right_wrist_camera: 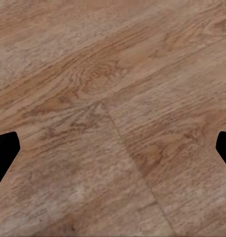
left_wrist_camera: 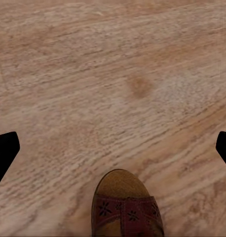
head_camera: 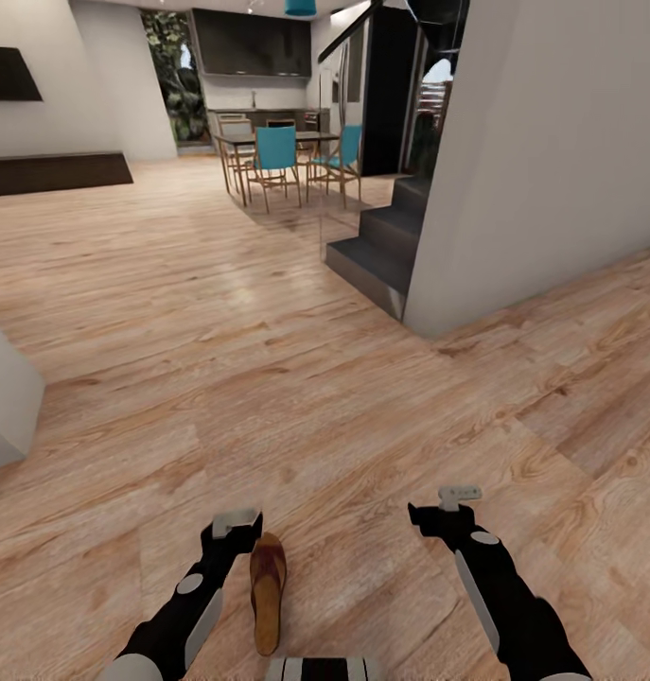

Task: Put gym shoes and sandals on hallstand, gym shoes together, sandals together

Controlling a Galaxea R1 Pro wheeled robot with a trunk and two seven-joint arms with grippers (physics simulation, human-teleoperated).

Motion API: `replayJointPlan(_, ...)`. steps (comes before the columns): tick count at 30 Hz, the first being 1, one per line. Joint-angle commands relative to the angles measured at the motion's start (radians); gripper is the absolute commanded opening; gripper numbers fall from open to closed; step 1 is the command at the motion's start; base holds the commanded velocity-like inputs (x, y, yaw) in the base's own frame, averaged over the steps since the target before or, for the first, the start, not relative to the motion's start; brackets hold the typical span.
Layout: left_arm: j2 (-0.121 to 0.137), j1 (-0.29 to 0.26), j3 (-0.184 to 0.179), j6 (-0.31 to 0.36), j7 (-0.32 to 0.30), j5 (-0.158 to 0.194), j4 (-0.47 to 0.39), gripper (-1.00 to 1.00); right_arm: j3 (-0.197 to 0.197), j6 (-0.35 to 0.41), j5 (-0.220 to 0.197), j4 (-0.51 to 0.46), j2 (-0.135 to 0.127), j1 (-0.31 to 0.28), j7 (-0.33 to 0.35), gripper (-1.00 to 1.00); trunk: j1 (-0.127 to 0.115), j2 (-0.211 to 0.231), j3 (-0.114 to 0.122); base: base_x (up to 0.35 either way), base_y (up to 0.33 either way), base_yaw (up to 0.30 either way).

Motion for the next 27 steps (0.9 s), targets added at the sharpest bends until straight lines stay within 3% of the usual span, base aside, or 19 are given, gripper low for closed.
replayJointPlan(1,0.000,0.000,0.000,-0.003,0.000,0.009,0.001,1.00,0.000,0.005,0.001,-0.003,0.000,0.000,0.001,1.00,0.000,-0.001,-0.005,0.000,0.000,0.000)
replayJointPlan(8,-0.001,0.000,0.000,-0.003,0.000,0.010,0.001,1.00,0.000,0.005,0.001,-0.008,0.000,0.000,0.001,1.00,0.003,-0.002,-0.032,0.000,0.000,-0.059)
replayJointPlan(20,-0.002,0.000,-0.001,-0.003,0.000,0.010,0.006,1.00,0.002,0.005,0.001,-0.008,0.001,0.000,0.001,1.00,0.009,-0.005,-0.078,0.000,0.000,-0.229)
replayJointPlan(27,-0.002,0.000,-0.002,-0.004,0.000,0.010,0.015,1.00,0.002,0.005,0.001,-0.008,0.002,0.000,0.001,1.00,0.011,-0.006,-0.098,0.000,0.000,-0.038)
